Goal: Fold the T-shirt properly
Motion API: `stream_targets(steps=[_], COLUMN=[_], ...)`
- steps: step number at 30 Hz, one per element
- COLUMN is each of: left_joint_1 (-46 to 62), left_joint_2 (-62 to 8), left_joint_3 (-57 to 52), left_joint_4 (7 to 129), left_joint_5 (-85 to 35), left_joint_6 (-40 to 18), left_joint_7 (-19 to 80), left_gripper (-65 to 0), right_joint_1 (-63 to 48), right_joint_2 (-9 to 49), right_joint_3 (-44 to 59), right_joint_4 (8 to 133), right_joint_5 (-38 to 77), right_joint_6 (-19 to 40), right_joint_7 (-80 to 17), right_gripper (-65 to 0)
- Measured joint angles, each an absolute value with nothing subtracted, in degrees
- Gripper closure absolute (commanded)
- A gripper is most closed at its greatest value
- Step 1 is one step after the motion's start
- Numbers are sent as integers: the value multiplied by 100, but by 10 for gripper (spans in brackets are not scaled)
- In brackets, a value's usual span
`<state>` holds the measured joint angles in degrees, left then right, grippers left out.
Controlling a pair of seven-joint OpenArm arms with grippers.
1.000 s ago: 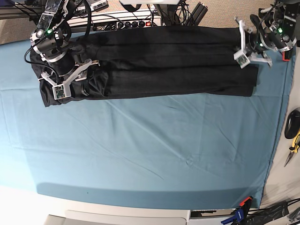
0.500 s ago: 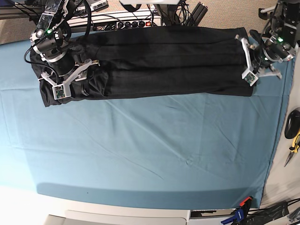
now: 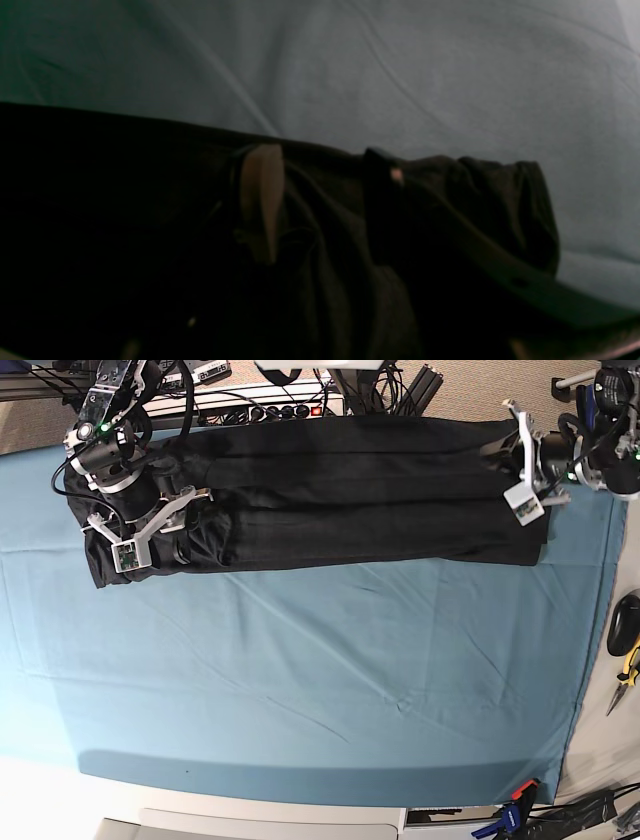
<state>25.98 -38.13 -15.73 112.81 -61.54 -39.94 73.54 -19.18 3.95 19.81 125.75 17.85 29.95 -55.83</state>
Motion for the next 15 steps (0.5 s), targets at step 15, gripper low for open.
stream_targets(steps=[15], left_joint_1=[3015], left_joint_2=[-4215], left_joint_3=[-532], left_joint_4=[11253], left_joint_5=[-3433], left_joint_6=[-3981], left_joint_7=[5955], left_gripper=[0], right_joint_1=[-1920], right_joint_2=[395], right_joint_3=[1981], right_joint_4=[12575], right_joint_5=[1787], right_joint_6=[2995], right_joint_7=[-5561], right_gripper=[-266])
